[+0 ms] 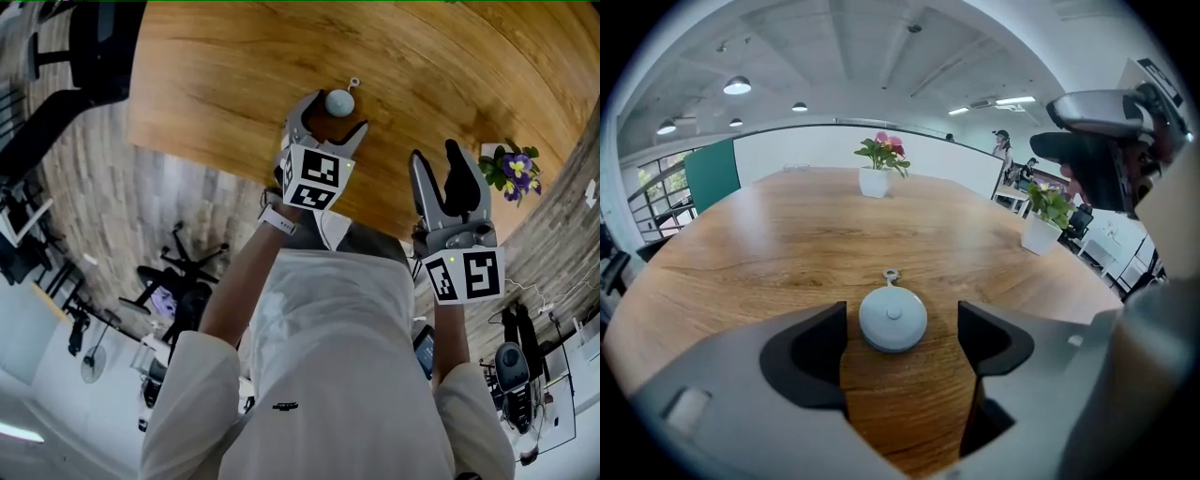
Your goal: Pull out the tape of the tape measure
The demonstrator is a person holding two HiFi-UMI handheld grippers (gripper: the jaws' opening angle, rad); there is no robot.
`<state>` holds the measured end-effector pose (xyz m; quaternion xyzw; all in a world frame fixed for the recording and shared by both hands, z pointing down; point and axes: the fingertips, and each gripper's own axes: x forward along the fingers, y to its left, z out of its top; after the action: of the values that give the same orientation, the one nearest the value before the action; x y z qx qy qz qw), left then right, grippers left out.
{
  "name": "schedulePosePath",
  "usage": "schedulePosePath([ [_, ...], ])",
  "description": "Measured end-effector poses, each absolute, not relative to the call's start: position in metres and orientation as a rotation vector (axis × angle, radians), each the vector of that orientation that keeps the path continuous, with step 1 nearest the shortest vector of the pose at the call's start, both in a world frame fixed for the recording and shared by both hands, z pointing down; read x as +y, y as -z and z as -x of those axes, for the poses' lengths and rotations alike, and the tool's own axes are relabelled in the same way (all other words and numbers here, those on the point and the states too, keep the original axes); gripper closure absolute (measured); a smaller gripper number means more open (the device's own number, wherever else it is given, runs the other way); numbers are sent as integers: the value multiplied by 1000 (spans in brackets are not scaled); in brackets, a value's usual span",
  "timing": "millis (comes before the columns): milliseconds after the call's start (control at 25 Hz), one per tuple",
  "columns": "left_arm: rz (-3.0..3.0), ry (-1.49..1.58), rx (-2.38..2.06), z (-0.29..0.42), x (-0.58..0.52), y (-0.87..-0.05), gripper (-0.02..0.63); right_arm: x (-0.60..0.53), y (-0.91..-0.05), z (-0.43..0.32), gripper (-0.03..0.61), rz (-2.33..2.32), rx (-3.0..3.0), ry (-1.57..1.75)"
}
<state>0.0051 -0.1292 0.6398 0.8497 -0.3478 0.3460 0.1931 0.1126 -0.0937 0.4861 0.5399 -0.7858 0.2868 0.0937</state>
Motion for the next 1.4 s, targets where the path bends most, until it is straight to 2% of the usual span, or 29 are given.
schedulePosePath([
  [120,-2381,-993,-1055,1,-135,-640,307,-95,-485,-111,354,-1606,-2335,-850],
  [320,-2398,-998,-1075,0,-134,-640,324,-94,-485,-108,354,-1604,-2334,-852],
  [360,-2409,-1001,-1061,-1,-133,-639,379,-93,-486,-107,354,-1604,-2333,-855],
  [960,-2412,-884,-1002,2,-133,-625,380,-86,-474,-107,354,-1616,-2349,-809],
  [1400,-2542,-824,-941,16,-113,-562,380,-88,-444,-97,354,-1600,-2421,-738],
])
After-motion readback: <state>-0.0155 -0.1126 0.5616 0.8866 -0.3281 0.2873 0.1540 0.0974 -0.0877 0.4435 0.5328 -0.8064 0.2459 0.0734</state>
